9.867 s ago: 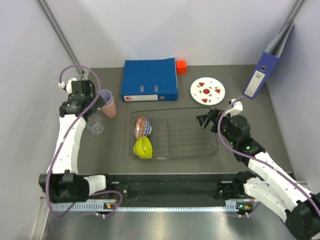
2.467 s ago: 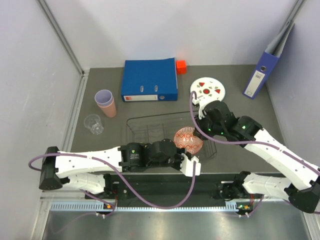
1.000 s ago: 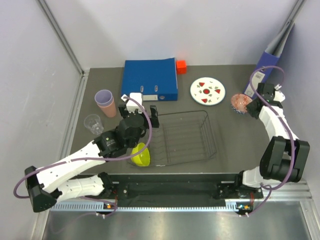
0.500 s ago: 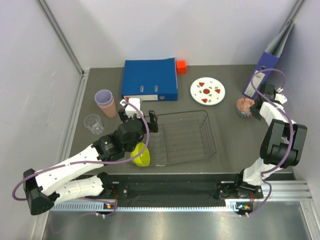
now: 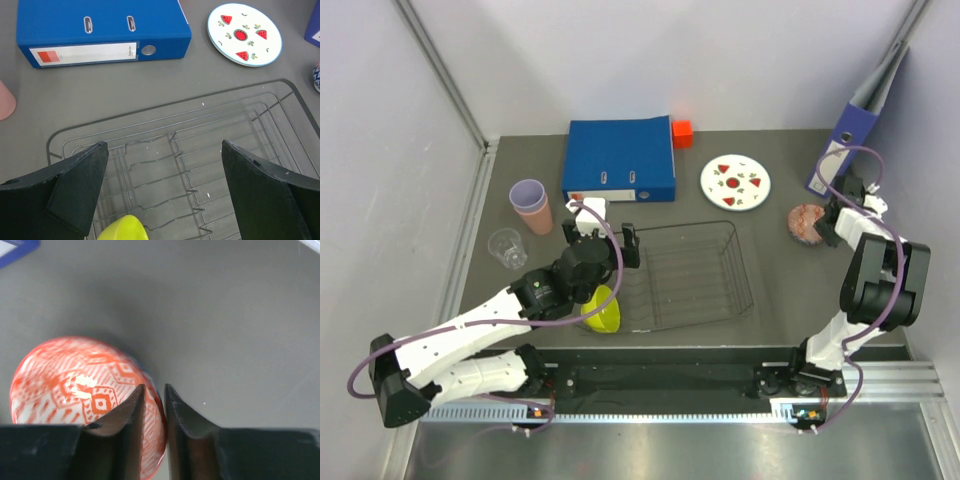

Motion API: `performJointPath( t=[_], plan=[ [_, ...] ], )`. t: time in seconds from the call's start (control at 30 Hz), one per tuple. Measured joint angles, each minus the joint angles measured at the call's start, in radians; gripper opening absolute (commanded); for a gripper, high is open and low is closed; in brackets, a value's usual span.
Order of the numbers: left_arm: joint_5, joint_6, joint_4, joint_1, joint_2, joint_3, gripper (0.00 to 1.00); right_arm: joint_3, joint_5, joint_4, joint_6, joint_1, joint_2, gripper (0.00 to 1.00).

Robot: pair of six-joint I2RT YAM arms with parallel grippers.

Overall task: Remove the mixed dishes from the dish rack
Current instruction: Place the bowl at the center of the board, then pick up the bowl from the dish rack.

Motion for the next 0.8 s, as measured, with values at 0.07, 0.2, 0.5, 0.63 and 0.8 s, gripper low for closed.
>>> performJointPath(
  t=[0.07,0.2,0.5,0.63,0.8],
  plan=[
    [0.008,-0.003,-0.003,0.0,0.0,0.0,0.99,-0.015,-0.003,0.004,0.007,0.0,0.0,0.4],
    [0.017,-0.004,-0.003,0.0,-0.001,0.0,0.99,-0.037,-0.024,-0.001,0.022,0.002,-0.015,0.49],
    [0.038,-0.002,-0.003,0.0,-0.003,0.0,0.99,0.015,-0.077,-0.045,0.052,0.006,-0.174,0.49],
    [0.038,0.002,-0.003,0.0,-0.003,0.0,0.99,0.066,-0.12,-0.066,0.071,0.019,-0.269,0.49],
    [0.032,0.005,-0.043,0.0,-0.002,0.0,0.99,0.079,-0.167,-0.045,0.075,0.17,-0.431,0.47]
  ],
)
